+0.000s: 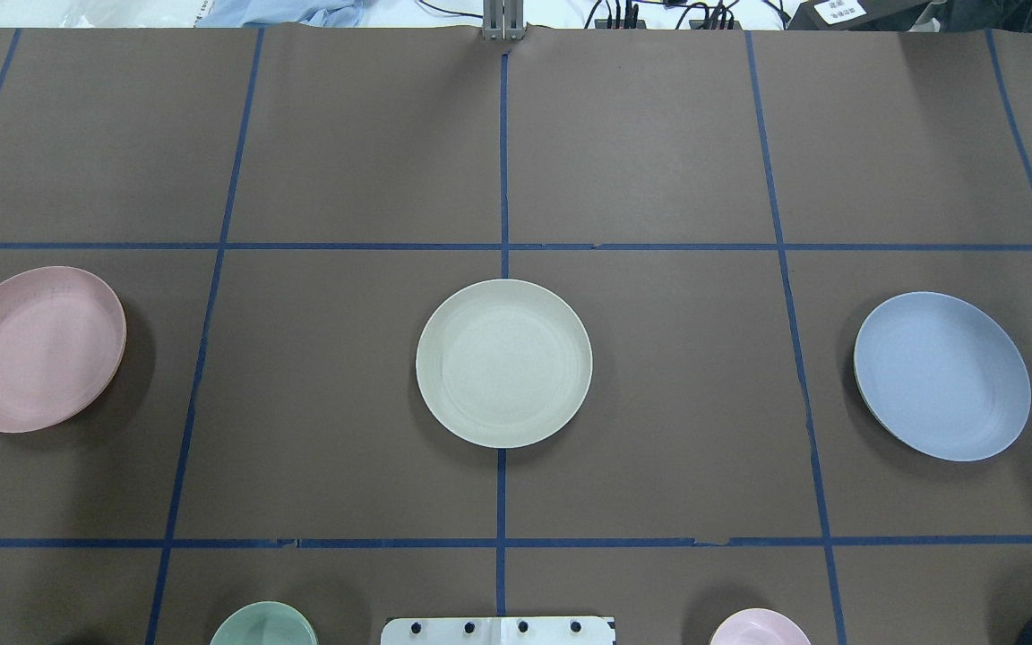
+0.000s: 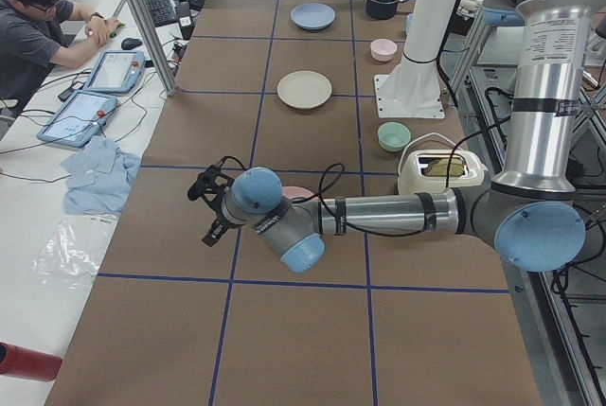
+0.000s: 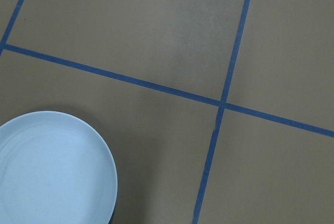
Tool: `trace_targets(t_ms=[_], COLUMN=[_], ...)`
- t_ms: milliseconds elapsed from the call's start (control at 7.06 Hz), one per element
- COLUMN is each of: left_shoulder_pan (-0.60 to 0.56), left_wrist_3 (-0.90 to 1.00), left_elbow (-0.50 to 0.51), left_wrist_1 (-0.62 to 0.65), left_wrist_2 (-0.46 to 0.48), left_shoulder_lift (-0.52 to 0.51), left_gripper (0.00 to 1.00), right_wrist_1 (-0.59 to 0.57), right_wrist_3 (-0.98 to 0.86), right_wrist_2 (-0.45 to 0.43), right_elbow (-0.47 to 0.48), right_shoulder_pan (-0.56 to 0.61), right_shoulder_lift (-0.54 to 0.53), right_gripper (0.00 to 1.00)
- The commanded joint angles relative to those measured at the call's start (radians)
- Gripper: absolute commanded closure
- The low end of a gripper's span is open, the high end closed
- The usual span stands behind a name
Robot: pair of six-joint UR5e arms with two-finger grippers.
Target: Stack three plates with pink and blue
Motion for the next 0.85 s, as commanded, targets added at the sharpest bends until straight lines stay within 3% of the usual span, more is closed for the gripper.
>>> trace_targets(t_ms=[0,283,425,709], left_shoulder_pan=[0.139,0.312,0.372,0.412], left_wrist_3=[-0.152,-0.385,-0.392,-0.394], left_elbow=[0.074,0.128,0.174,0.2], left_wrist_1=[-0.227,-0.405,-0.465,-0.486], left_wrist_2=[0.138,0.281,0.362,0.371], left_shoulder_lift=[0.06,0.099,0.099,0.101], left_gripper=[0.0,0.0,0.0,0.0], right_wrist_1=[0.013,0.015,0.015,0.013], right_wrist_3=[0.004,0.005,0.005,0.005], right_wrist_2=[0.003,0.005,0.005,0.005], right_elbow=[-0.011,-0.01,-0.01,-0.011], right_shoulder_pan=[-0.001,-0.001,-0.001,-0.001], right_shoulder_lift=[-0.001,-0.001,-0.001,0.001], right_gripper=[0.0,0.0,0.0,0.0])
